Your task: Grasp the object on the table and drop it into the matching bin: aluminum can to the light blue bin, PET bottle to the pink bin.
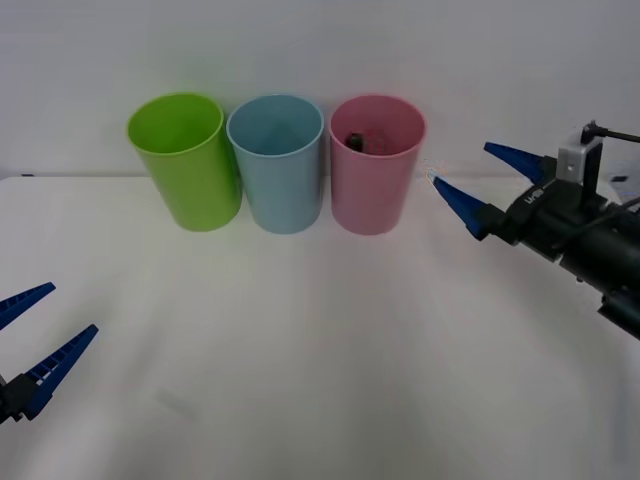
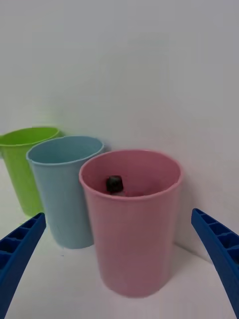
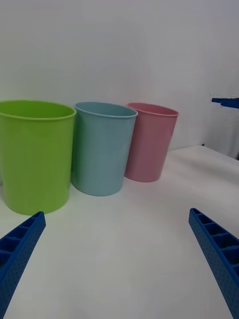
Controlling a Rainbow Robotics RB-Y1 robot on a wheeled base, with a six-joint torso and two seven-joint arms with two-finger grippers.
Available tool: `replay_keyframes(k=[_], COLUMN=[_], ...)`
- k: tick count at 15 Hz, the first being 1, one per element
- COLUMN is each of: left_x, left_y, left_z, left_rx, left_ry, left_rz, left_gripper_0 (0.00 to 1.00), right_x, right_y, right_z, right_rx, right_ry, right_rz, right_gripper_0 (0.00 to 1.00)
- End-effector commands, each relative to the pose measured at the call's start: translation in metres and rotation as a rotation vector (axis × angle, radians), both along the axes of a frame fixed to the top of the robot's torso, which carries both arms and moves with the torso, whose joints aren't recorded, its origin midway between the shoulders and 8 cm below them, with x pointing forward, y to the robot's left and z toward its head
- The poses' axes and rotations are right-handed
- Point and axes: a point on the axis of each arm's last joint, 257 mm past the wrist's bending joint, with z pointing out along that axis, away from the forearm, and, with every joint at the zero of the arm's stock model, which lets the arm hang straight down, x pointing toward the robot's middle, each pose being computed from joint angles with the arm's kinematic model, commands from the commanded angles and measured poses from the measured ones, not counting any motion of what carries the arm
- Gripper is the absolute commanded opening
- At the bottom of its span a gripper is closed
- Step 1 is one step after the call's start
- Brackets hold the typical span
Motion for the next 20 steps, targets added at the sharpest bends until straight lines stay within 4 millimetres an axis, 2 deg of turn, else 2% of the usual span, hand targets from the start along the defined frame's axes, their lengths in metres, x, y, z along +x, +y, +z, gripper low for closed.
replay_keyframes(k=[1,6,9,13,18,20], left_x=[0.0,0.0,0.0,0.0,0.0,0.0], left_y=[0.0,0.0,0.0,0.0,0.0,0.0], left_z=[0.0,0.0,0.0,0.0,0.0,0.0], left_rx=[0.0,0.0,0.0,0.0,0.0,0.0], left_ry=[0.0,0.0,0.0,0.0,0.0,0.0], left_rz=[0.0,0.0,0.0,0.0,0.0,0.0], left_gripper_0=[1.0,1.0,1.0,1.0,1.0,1.0], right_x=[-0.024,-0.071,-0.1,-0.135,-0.158,-0.165], right_y=[-0.016,-0.047,-0.065,-0.09,-0.124,-0.131], right_z=[-0.02,-0.069,-0.09,-0.109,-0.119,-0.121], right_rx=[-0.062,-0.143,-0.15,-0.148,-0.151,-0.14], right_ry=[-0.026,0.004,0.05,0.095,0.109,0.107], right_rz=[-0.025,-0.064,-0.066,-0.076,-0.163,-0.192], right_gripper_0=[1.0,1.0,1.0,1.0,1.0,1.0])
